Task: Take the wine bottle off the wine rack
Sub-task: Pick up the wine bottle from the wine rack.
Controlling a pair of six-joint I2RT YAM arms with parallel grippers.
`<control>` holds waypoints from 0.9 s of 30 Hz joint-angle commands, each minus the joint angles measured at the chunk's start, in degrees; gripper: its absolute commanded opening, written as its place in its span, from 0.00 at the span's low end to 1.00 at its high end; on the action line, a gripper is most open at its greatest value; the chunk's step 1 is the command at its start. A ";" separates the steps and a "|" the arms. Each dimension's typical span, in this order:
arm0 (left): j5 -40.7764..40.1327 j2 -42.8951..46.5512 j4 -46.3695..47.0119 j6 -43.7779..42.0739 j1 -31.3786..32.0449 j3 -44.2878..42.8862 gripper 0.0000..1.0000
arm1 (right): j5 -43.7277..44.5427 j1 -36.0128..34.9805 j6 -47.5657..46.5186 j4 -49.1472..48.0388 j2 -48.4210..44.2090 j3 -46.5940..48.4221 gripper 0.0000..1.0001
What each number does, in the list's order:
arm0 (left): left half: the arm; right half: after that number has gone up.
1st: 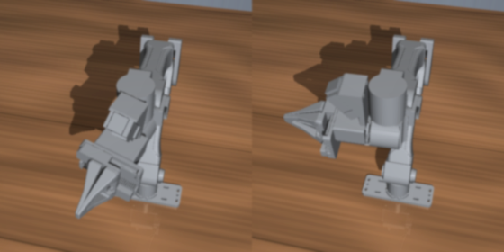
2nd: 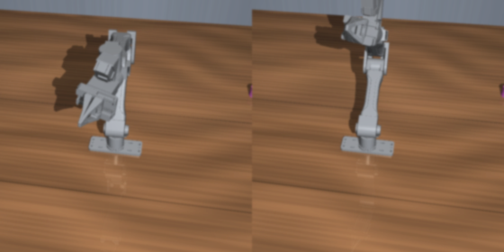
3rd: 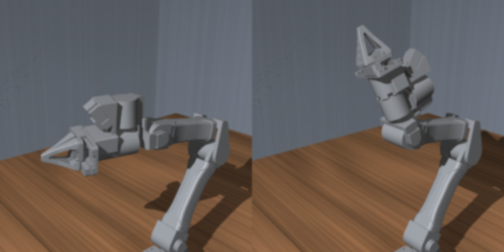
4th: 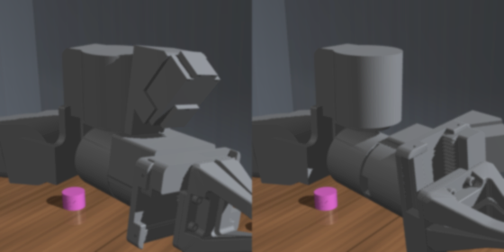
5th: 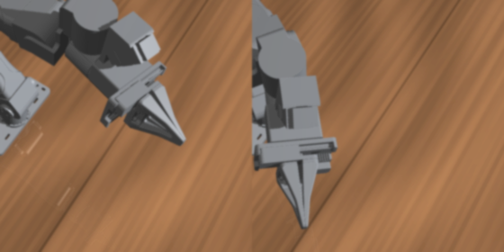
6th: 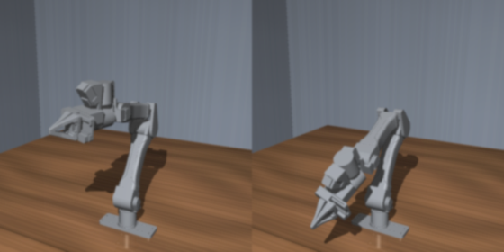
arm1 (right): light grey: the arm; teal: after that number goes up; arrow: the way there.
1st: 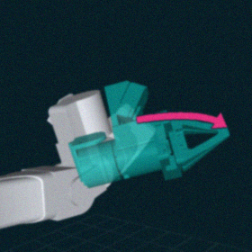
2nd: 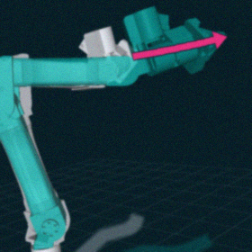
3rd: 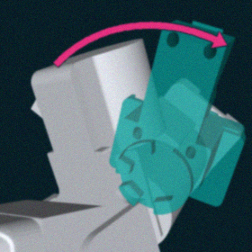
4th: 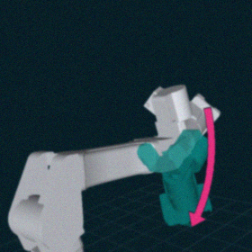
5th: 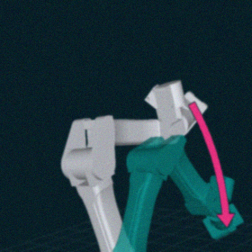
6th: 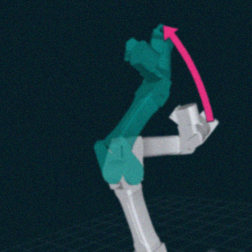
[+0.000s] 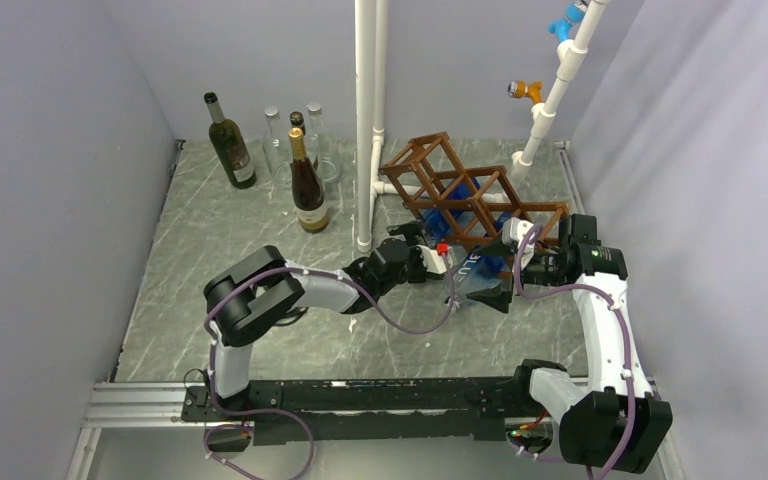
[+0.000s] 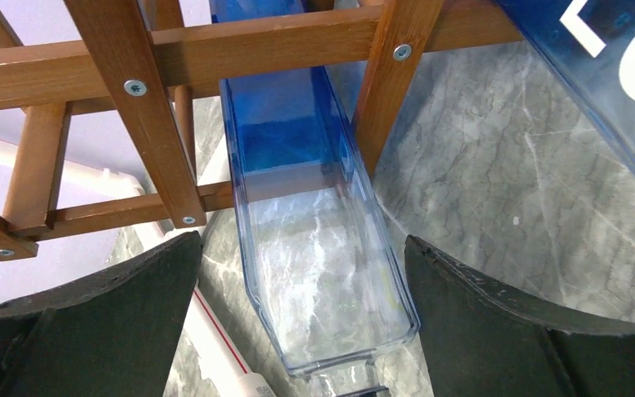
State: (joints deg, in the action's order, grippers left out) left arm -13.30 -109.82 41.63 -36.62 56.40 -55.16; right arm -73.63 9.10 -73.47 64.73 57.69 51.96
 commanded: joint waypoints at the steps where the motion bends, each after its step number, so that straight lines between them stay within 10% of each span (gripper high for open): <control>1: 0.94 -0.69 -6.10 2.78 -1.44 -4.54 0.96 | -2.79 0.68 -2.32 1.17 -0.60 -0.24 1.00; 17: 1.69 -1.85 -12.70 5.35 -2.84 -8.98 0.74 | -3.38 1.79 -3.63 2.38 -1.28 -0.20 1.00; 27: -1.84 1.59 -9.85 4.13 -1.19 -5.60 0.06 | -3.44 2.15 -4.04 2.68 -1.48 -0.37 1.00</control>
State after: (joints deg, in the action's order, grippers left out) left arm -12.27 -111.55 29.50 -31.88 54.39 -62.11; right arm -74.11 10.87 -75.48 66.87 57.23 51.88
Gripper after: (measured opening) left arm 0.745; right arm 0.994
